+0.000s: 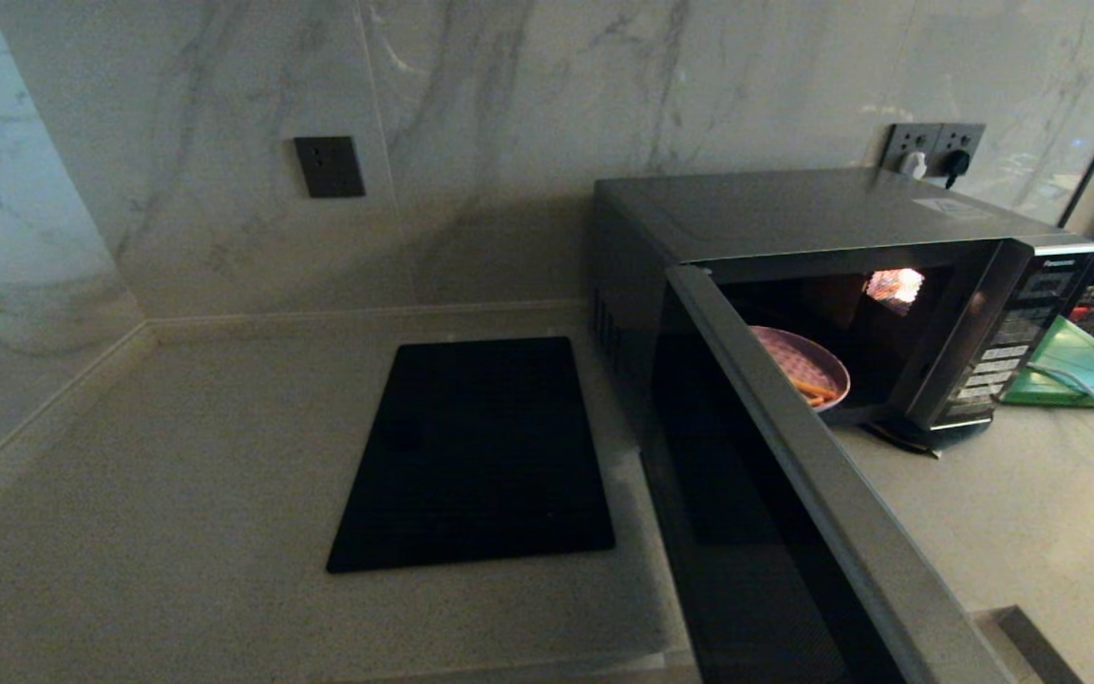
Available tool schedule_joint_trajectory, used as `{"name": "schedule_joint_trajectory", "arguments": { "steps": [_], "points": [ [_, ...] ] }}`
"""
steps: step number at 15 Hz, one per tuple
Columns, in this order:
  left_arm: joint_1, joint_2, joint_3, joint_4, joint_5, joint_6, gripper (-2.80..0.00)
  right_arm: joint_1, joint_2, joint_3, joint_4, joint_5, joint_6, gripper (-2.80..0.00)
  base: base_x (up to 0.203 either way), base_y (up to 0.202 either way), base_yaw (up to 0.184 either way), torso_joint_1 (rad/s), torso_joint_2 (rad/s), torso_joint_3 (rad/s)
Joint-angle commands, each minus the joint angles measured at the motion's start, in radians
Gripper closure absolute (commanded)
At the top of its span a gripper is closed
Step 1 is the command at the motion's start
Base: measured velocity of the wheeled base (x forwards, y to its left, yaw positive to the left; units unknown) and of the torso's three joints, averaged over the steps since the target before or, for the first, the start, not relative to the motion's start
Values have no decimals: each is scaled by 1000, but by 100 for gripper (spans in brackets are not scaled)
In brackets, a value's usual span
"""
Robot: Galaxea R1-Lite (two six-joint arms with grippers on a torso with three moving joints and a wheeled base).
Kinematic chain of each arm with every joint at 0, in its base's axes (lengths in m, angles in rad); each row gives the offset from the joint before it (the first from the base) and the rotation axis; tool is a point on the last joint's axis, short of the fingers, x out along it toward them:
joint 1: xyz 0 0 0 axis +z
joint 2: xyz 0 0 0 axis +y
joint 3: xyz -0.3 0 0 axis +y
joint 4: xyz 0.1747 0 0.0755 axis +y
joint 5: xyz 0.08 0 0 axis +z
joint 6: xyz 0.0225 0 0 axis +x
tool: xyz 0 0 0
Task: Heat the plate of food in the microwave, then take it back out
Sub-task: Close the microwave oven
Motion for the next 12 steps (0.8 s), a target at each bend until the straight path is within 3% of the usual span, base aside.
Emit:
{"name": "schedule_joint_trajectory", "arguments": {
  "steps": [1,3,6,8,12],
  "points": [
    [0,2,0,-1,0,-1,0,51,-106,-145,174,13,-73,0,0,0,0,0,0,0],
    [0,2,0,-1,0,-1,0,134,-136,-303,304,61,-132,0,0,0,0,0,0,0],
    [0,1,0,-1,0,-1,0,279,-144,-546,502,239,-229,0,0,0,0,0,0,0],
    [0,0,0,-1,0,-1,0,365,-124,-576,554,332,-321,0,0,0,0,0,0,0],
    [0,1,0,-1,0,-1,0,542,-77,-576,559,495,-364,0,0,0,0,0,0,0]
  ]
}}
